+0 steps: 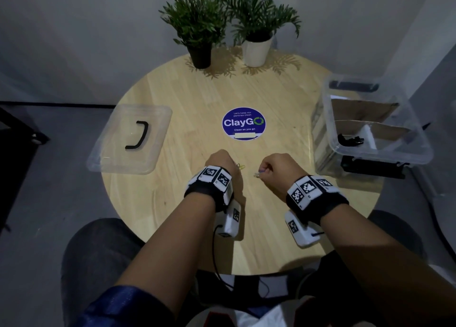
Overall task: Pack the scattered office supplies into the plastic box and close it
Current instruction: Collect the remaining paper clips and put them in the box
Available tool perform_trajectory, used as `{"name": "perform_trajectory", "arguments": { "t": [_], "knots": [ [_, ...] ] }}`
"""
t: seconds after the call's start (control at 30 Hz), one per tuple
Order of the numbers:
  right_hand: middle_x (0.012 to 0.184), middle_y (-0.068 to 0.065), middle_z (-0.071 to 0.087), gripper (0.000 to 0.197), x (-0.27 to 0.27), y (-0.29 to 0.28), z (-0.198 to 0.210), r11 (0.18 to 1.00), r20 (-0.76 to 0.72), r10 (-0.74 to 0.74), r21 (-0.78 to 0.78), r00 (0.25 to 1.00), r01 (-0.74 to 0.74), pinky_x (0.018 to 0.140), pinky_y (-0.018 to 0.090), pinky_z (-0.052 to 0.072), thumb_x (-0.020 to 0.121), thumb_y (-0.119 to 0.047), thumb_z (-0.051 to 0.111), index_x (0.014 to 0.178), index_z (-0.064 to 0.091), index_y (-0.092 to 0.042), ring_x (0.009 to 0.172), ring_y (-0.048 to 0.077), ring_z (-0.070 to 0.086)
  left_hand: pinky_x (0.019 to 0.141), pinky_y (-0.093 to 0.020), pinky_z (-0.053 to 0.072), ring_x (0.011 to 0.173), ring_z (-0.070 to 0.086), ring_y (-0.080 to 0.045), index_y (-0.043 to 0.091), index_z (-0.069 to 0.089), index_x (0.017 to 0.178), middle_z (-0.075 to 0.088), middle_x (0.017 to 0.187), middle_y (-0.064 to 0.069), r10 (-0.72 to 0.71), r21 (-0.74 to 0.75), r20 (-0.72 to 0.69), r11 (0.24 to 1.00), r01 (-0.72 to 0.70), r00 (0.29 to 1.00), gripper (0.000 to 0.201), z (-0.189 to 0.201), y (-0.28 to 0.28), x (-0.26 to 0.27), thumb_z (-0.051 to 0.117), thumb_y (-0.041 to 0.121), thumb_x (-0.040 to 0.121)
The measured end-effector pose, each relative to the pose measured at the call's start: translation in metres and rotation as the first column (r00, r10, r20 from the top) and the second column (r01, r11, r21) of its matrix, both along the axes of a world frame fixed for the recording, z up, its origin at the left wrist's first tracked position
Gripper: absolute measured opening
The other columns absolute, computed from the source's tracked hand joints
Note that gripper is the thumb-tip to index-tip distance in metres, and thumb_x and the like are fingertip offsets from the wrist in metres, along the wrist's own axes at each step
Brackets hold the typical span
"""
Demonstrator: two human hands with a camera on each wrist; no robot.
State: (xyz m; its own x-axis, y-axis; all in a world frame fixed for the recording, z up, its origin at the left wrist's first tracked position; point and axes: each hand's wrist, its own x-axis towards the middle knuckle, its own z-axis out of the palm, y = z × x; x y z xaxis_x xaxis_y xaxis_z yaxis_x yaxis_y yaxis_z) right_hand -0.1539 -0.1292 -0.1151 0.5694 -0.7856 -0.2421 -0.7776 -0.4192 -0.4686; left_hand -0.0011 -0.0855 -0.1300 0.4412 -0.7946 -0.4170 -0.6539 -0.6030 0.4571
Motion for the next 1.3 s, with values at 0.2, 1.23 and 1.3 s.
{"name": "perform_trajectory", "arguments": {
  "t": [0.2, 1.23, 1.3],
  "knots": [
    [0.086, 0.003, 0.055, 0.007, -0.056, 0.005, 0.071, 0.903, 0.393, -0.092, -0.354, 0.915, 0.243, 0.07, 0.016, 0.038, 0.086, -0.01, 0.065, 0.086, 0.07, -0.005, 0.074, 0.014, 0.053, 0.085, -0.036, 0.047, 0.104, 0.06, -0.034, 0.002, 0.066, 0.105, 0.066, 0.11, -0.017, -0.26, 0.031, 0.148, 0.966, 0.258, 0.954, 0.022, 0.011, -0.004, -0.014, 0.053, 0.012, 0.09],
    [0.154, 0.007, 0.031, 0.05, -0.209, -0.025, 0.059, 0.791, 0.288, -0.548, -0.129, 0.786, 0.599, 0.11, 0.04, 0.032, 0.097, -0.003, 0.033, 0.146, 0.034, -0.01, 0.138, 0.027, 0.035, 0.097, -0.034, 0.044, 0.117, 0.058, -0.032, 0.003, 0.061, 0.121, 0.061, 0.126, -0.017, -0.696, -0.031, 0.339, 0.664, 0.747, 0.633, 0.03, 0.117, -0.124, -0.249, 0.048, 0.013, 0.096],
    [0.154, 0.009, 0.031, 0.05, -0.209, -0.025, 0.056, 0.807, 0.275, -0.52, -0.15, 0.808, 0.571, 0.113, 0.045, 0.032, 0.095, -0.004, 0.034, 0.145, 0.036, -0.01, 0.141, 0.028, 0.031, 0.097, -0.033, 0.043, 0.117, 0.058, -0.03, 0.008, 0.061, 0.123, 0.063, 0.125, -0.014, -0.699, -0.147, 0.28, 0.646, 0.749, 0.658, 0.032, 0.126, -0.107, -0.234, 0.053, 0.018, 0.093]
  ]
}}
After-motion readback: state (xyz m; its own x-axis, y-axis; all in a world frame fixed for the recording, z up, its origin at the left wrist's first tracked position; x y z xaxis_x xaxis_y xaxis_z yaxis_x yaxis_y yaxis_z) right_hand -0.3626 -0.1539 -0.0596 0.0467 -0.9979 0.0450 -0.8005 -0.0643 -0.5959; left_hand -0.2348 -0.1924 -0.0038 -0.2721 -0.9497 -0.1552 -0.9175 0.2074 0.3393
